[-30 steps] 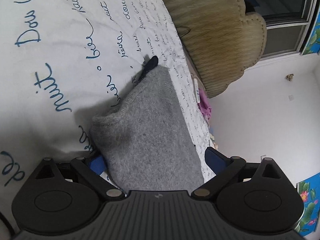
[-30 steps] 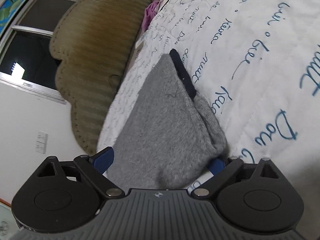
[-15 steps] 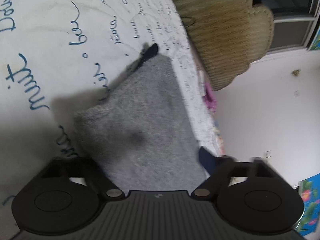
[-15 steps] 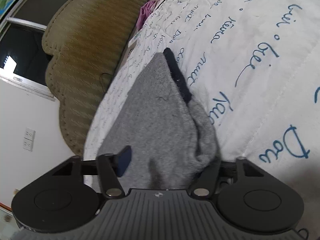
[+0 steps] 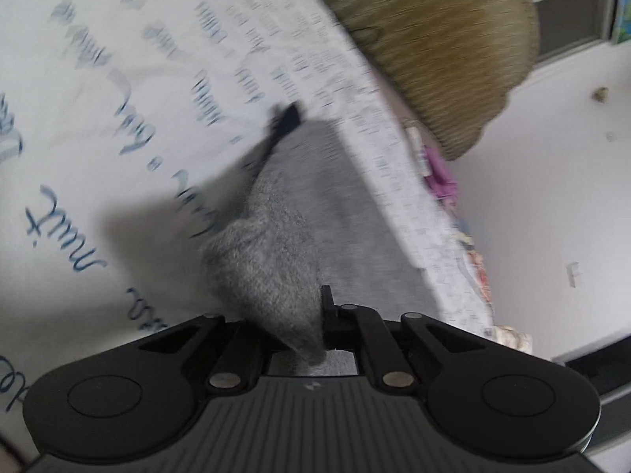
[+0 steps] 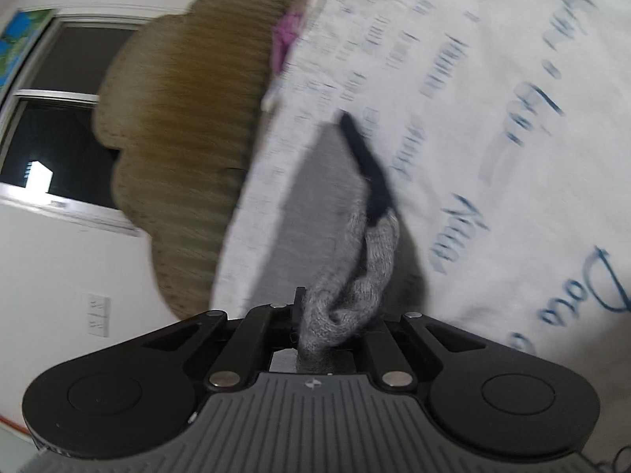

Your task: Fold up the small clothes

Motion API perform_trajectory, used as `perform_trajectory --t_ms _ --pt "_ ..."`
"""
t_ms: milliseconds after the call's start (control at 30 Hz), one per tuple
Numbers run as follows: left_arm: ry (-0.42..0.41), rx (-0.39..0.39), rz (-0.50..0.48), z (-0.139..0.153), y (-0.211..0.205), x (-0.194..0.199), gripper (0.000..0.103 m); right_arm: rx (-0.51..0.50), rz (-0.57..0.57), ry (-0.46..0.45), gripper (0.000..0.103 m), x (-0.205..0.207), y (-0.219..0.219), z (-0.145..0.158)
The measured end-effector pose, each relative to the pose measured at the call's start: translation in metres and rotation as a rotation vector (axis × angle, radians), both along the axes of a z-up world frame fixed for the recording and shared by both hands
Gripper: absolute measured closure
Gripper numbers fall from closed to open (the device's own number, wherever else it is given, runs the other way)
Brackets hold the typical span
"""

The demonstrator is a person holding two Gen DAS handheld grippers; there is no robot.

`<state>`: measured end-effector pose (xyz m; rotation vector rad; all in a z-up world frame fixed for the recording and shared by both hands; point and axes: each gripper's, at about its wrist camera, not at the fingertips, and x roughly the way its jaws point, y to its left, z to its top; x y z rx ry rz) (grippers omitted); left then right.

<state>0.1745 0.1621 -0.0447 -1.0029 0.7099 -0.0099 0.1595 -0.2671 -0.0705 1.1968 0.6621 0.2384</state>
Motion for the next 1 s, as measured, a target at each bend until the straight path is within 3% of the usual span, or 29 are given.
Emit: perform_trajectory --t_ms 233,367,433,500,533,567,600,633,700,800,867,933,1000 --pt "-0.094 -0.012 -0.056 0.051 0.008 -0.058 0.099 0.005 0.084 -0.118 0.095 -0.033 -0.004 0.043" --pt "-0.015 0.042 -0.084 0.025 0.012 -0.09 0.098 -0.01 0.115 -0.077 0.095 -0.077 -0.016 0.035" --pt "0.081 0.03 -0.077 -0.008 0.016 -0.092 0.098 -0.011 0.113 0.008 0.095 -0.096 -0.02 0.01" --pt "0.118 0.038 -0.089 -0.032 0.017 -0.09 0.097 -0.02 0.107 0.101 0.091 -0.107 -0.018 -0.02" --pt "0.111 0.029 -0.095 -0.036 0.018 -0.091 0.096 -0.058 0.1 0.118 0.096 -0.11 -0.016 -0.027" --pt "0.101 0.025 -0.099 -0.032 0.02 -0.093 0.095 -0.103 0.089 0.105 0.09 -0.113 -0.014 -0.028" --pt "0.094 0.046 -0.107 -0.024 0.022 -0.096 0.093 -0.129 0.077 0.092 0.076 -0.115 -0.014 -0.021" --pt "0.078 0.095 -0.122 -0.012 0.024 -0.1 0.089 -0.157 0.057 0.086 0.073 -0.118 -0.017 -0.011" --pt "0.036 0.228 -0.131 0.015 0.025 -0.114 0.083 -0.244 0.02 0.042 0.049 -0.122 -0.027 0.014" --pt "-0.111 0.493 -0.098 0.062 0.015 -0.124 0.07 -0.387 -0.04 -0.069 0.049 -0.122 -0.042 0.053" --pt "-0.202 0.679 -0.111 0.081 -0.008 -0.099 0.045 -0.483 -0.012 -0.138 0.049 -0.102 -0.036 0.074" --pt "-0.25 0.818 -0.12 0.085 -0.035 -0.065 0.044 -0.566 0.069 -0.202 0.049 -0.068 -0.011 0.087" --pt "-0.264 0.86 -0.191 0.073 -0.061 -0.021 0.043 -0.629 0.163 -0.258 0.046 -0.03 0.021 0.089"
